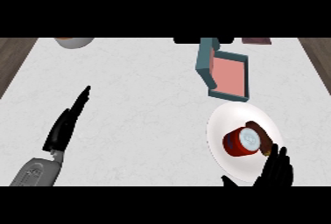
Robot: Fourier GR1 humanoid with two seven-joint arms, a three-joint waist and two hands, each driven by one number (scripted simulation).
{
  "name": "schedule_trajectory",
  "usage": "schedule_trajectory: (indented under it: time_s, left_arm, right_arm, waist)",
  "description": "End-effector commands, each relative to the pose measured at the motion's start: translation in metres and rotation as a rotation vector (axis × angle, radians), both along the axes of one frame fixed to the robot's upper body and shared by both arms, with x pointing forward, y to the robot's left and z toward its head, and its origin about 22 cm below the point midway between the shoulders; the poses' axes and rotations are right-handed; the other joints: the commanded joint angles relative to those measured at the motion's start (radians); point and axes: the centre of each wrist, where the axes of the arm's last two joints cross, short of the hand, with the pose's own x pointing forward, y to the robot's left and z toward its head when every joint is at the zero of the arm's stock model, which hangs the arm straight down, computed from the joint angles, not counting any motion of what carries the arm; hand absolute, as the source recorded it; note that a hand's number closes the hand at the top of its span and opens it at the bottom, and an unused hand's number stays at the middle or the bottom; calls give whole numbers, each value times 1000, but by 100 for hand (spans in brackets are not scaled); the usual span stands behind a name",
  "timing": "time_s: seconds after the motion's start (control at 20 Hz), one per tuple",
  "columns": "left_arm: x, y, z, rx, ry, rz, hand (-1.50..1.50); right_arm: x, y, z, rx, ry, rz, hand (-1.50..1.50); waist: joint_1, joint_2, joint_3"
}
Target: Pick the can from the plate and place it in the cardboard box
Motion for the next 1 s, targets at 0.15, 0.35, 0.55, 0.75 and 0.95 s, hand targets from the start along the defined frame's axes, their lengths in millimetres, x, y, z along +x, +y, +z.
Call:
schedule_trajectory:
  time_s: [0.15,0.35,0.55,0.75,0.95]
  left_arm:
    - [-9,21,-4,-1,-6,9,0]
    - [-2,2,6,7,0,10,0]
    - [5,4,1,-2,-7,9,0]
    - [2,11,-5,-2,2,5,0]
    - [-3,-12,-1,-1,8,16,0]
  right_arm:
    - [42,3,-8,31,18,-32,-150]
    - [48,7,-13,32,25,13,-150]
    - [60,-5,-22,61,24,24,-150]
    - [49,3,-18,63,13,24,-150]
    - [76,0,-30,60,22,37,-150]
  waist:
    - [1,-2,1]
    - [-1,-2,1]
    - [-3,-2,1]
    - [-4,-2,0]
    - [-1,-2,1]
